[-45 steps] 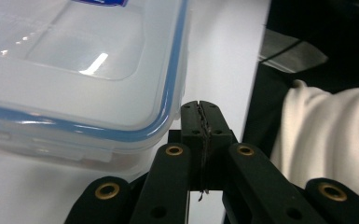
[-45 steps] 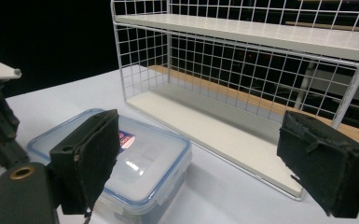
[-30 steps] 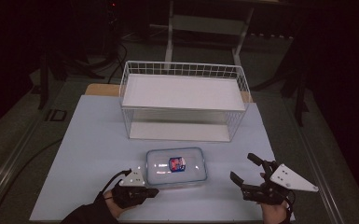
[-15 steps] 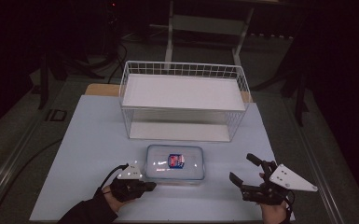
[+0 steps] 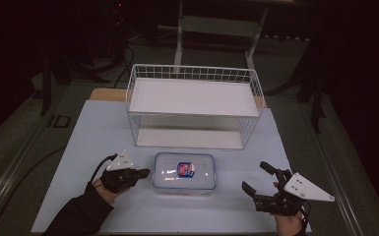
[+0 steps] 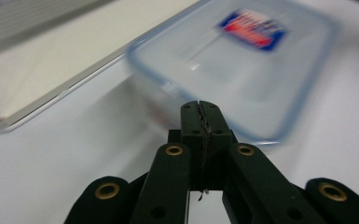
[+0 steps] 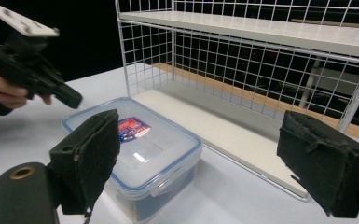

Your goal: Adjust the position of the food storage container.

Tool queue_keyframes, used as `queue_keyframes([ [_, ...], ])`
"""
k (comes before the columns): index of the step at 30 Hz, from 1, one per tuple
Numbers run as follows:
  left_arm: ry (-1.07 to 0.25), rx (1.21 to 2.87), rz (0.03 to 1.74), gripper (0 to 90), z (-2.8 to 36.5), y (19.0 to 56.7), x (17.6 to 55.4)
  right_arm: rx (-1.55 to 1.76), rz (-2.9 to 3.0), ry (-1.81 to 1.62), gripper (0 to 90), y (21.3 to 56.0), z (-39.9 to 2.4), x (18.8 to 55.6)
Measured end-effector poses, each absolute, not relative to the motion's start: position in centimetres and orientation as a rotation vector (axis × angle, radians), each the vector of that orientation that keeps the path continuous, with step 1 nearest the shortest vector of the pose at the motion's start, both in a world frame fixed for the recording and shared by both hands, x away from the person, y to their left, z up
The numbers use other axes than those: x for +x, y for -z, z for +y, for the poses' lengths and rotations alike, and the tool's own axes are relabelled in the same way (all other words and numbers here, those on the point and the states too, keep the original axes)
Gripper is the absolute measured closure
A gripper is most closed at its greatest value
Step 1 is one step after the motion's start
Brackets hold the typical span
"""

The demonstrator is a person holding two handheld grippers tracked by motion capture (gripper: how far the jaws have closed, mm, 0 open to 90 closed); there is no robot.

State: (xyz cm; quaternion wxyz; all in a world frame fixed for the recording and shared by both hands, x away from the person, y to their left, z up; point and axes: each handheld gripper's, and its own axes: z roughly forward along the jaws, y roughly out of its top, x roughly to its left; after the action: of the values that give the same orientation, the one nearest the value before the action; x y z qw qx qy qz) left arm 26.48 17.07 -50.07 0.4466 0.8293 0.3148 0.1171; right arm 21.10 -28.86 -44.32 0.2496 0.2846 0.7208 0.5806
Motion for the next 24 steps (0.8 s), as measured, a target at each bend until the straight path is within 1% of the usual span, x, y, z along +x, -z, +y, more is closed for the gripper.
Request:
queue_keyframes([
  [2, -0.269, 2.061, 0.817, 89.6, 17.2, 51.0, 27.4, 0.772, 1.965, -1.579, 12.8, 44.3, -28.9, 21.1],
  [5, -0.241, 2.069, 0.819, 89.6, 17.0, 51.5, 27.5, 0.77, 1.966, -1.577, 12.8, 44.4, -28.9, 21.1],
  [8, -0.229, 2.073, 0.81, 89.6, 16.8, 51.6, 27.4, 0.772, 1.968, -1.579, 12.8, 44.4, -28.8, 21.2],
  [14, -0.248, 2.079, 0.801, 89.6, 16.4, 51.3, 26.9, 0.768, 1.968, -1.579, 12.8, 44.4, -28.7, 21.1],
  [17, -0.214, 2.08, 0.786, 89.6, 16.0, 51.3, 26.7, 0.767, 1.973, -1.578, 12.8, 44.4, -28.6, 21.2],
  [24, -0.209, 2.094, 0.763, 89.5, 15.4, 51.2, 26.7, 0.768, 1.976, -1.579, 12.8, 44.4, -28.6, 21.2],
])
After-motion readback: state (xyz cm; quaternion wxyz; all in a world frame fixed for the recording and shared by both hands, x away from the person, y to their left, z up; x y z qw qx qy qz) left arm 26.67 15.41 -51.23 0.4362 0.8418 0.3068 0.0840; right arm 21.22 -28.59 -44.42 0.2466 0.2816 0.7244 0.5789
